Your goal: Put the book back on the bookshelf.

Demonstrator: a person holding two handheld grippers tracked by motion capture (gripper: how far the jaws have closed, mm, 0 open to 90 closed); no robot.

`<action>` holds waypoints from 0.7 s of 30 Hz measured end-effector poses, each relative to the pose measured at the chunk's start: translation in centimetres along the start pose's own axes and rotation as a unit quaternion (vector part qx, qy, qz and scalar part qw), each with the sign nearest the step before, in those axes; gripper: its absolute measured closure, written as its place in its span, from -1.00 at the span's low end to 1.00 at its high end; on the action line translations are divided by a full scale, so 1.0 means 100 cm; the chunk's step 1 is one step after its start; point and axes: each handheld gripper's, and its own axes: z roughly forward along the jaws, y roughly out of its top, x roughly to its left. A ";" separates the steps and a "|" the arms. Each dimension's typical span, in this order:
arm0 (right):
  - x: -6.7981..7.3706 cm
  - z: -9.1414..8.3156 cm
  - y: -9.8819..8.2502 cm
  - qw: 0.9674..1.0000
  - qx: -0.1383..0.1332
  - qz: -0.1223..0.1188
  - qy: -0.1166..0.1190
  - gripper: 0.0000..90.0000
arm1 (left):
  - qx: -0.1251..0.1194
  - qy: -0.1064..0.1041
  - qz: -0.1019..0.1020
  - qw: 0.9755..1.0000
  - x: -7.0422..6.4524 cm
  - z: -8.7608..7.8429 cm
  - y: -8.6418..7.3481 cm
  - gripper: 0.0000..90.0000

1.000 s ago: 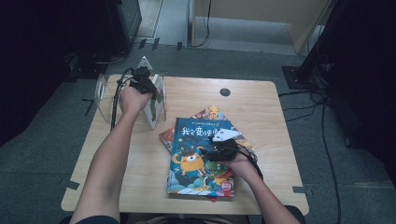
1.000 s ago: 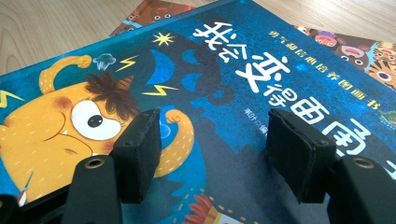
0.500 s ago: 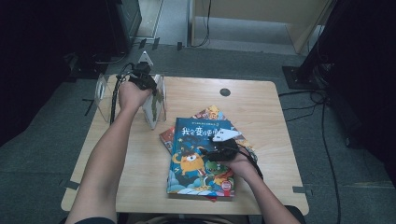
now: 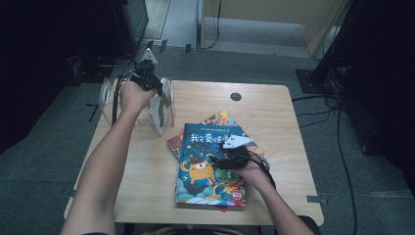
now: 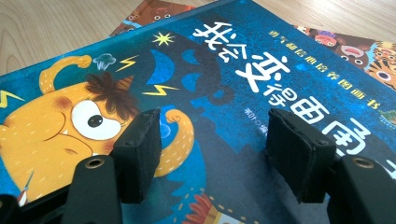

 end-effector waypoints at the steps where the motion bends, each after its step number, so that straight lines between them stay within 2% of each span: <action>1: 0.000 0.000 0.000 1.000 0.001 -0.001 0.000 -0.21 | -0.007 -0.005 -0.001 1.000 0.000 -0.004 -0.001 0.38; 6: -0.002 -0.002 0.000 1.000 0.004 0.001 0.000 -0.18 | -0.015 -0.021 0.016 1.000 -0.001 -0.023 -0.007 0.33; 9: -0.003 -0.004 0.000 1.000 0.007 0.009 -0.002 -0.15 | -0.022 -0.019 0.032 0.999 -0.005 -0.030 -0.013 0.31; 11: -0.005 -0.006 0.000 1.000 0.008 0.016 -0.002 -0.14 | -0.024 -0.026 0.038 0.999 -0.007 -0.033 -0.018 0.29; 14: -0.008 -0.008 0.000 1.000 0.010 0.028 -0.006 -0.13 | -0.028 -0.042 0.045 0.998 -0.009 -0.037 -0.026 0.27; 19: -0.012 -0.011 -0.002 0.999 0.009 0.040 -0.013 -0.11 | -0.036 -0.046 0.057 0.997 -0.011 -0.035 -0.038 0.25; 21: -0.016 -0.014 -0.003 0.999 0.010 0.044 -0.019 -0.10 | -0.036 -0.058 0.063 0.996 -0.011 -0.033 -0.045 0.25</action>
